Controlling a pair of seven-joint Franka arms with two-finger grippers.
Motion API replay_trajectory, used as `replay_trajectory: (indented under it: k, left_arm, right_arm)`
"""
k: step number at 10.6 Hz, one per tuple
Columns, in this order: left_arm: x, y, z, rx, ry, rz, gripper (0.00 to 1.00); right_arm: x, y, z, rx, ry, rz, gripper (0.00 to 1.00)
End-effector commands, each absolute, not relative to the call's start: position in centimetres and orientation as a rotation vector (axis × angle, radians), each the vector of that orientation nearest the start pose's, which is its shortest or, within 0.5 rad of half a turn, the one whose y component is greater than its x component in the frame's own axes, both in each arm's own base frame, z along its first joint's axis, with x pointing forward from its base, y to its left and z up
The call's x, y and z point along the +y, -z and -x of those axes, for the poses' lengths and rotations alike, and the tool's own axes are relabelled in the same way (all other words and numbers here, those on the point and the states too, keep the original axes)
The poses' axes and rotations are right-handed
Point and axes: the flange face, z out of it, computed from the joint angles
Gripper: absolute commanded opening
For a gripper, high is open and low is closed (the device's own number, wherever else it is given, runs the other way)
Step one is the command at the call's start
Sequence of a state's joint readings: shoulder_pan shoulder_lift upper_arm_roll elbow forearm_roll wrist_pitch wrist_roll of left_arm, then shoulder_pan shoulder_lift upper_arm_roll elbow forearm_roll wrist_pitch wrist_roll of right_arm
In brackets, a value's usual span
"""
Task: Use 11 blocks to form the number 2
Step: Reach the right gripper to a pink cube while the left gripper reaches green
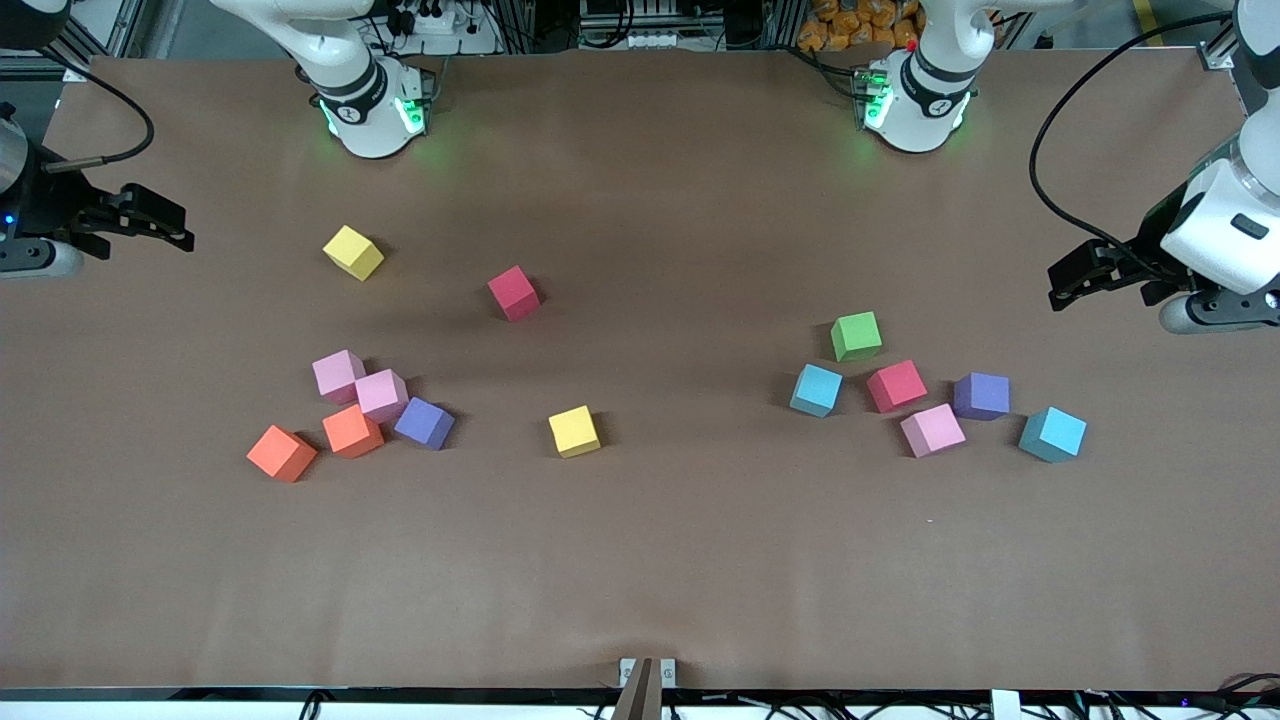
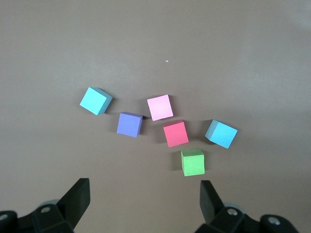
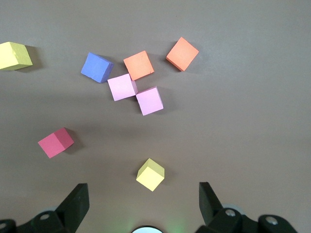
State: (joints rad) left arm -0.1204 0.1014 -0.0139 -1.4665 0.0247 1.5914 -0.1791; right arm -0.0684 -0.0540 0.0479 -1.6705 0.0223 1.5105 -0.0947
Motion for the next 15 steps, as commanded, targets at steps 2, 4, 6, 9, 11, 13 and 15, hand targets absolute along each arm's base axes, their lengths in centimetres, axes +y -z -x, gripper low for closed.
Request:
replay_trajectory:
  k: [2,4,6,9,11,13,15]
  left_arm:
    - [-7.6,-61.9,-58.0,-0.056,-0.001,3.096,1.00]
    - [-7.9,-60.3,-58.7,-0.045,-0.041,3.095,1.00]
    - [-9.8,-56.0,-59.7,-0.004,-0.162,3.103,1.00]
    - [-10.8,-47.6,-58.7,0.029,-0.303,3.083,1.00]
    - [-13.1,-43.3,-57.1,0.069,-0.319,3.081,1.00]
    - [-15.1,-39.3,-55.6,0.037,-0.323,3.105,1.00]
    - [-18.2,-34.7,-54.4,-0.017,-0.324,3.109,1.00]
  right_arm:
    - [-0.8,-60.2,-52.7,-0.131,-0.165,3.122,1.00]
    - [-0.8,-60.1,-52.7,-0.131,-0.167,3.122,1.00]
    - [-0.8,-60.0,-52.7,-0.131,-0.172,3.120,1.00]
    - [0.2,-56.5,-54.4,-0.150,-0.265,3.060,1.00]
    - [2.8,-52.5,-56.1,-0.246,-0.345,3.019,1.00]
    - [3.4,-46.6,-58.6,-0.383,-0.419,2.976,1.00]
    - [6.0,-42.3,-60.0,-0.424,-0.464,2.961,1.00]
